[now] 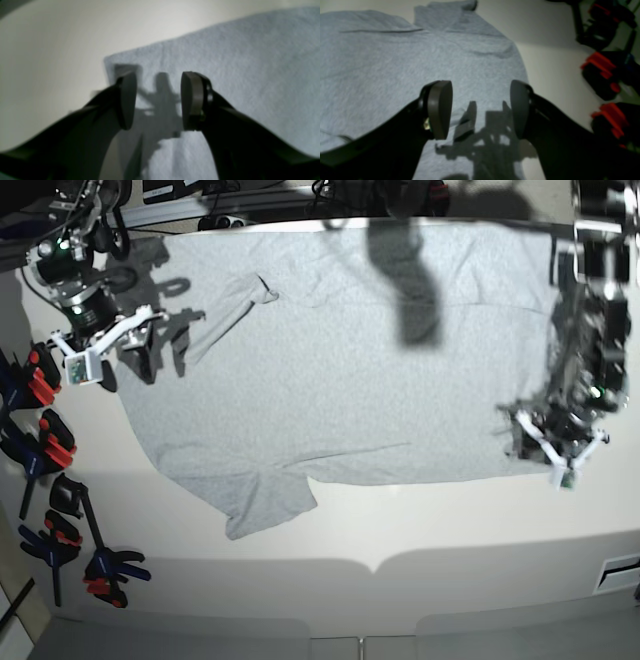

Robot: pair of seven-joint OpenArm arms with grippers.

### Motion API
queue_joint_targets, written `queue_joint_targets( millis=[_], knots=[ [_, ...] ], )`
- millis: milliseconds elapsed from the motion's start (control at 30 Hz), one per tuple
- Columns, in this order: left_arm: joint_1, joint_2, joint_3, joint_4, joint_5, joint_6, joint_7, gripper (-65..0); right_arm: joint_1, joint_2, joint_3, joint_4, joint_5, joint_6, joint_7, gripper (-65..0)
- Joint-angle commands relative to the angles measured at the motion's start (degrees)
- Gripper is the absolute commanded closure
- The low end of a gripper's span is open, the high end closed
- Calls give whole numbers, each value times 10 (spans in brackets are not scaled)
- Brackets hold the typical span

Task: Fold the T-shirt properly
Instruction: 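Move the left gripper to the shirt's side edge and grasp it, then move the right gripper to the opposite side edge and grasp it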

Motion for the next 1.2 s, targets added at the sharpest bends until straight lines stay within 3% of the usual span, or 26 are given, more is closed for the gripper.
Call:
queue_joint_targets(
  millis=[0, 167, 267, 367, 433, 767, 900, 1000, 1100, 1167],
  knots=[
    [-40, -12, -6, -31, -14, -10, -25, -271, 10, 7, 4, 10, 7, 1, 16, -345],
    [-179, -12, -6, -282, -17, -46, -111, -271, 25, 7, 4, 10, 9, 1, 7, -345],
    [-246, -11, -6, -432, -35, -85, -151, -271, 25, 7, 4, 10, 29, 1, -2, -345],
    [-287, -11, -6, -552, -46, -136, -184, -271, 25, 7, 4, 10, 49, 1, -5, -345],
    [-297, -11, -6, -604, -47, -151, -212, -271, 25, 7, 4, 10, 57, 1, -5, -345],
    [-277, 9, -6, -639, -37, -166, -230, -271, 25, 7, 4, 10, 66, 1, -5, -345],
    [-277, 24, -6, -639, -25, -226, -230, -270, 25, 7, 4, 10, 67, 1, -5, -345],
    [-277, 33, -6, -639, -26, -233, -230, -267, 25, 7, 4, 10, 66, 2, -5, -345],
    [-277, 34, -6, -638, -26, -233, -230, -232, 25, 7, 4, 10, 66, 2, 4, -345],
    [-277, 35, -6, -638, -26, -233, -231, -142, 25, 7, 4, 7, 66, 3, 27, -345]
  ],
)
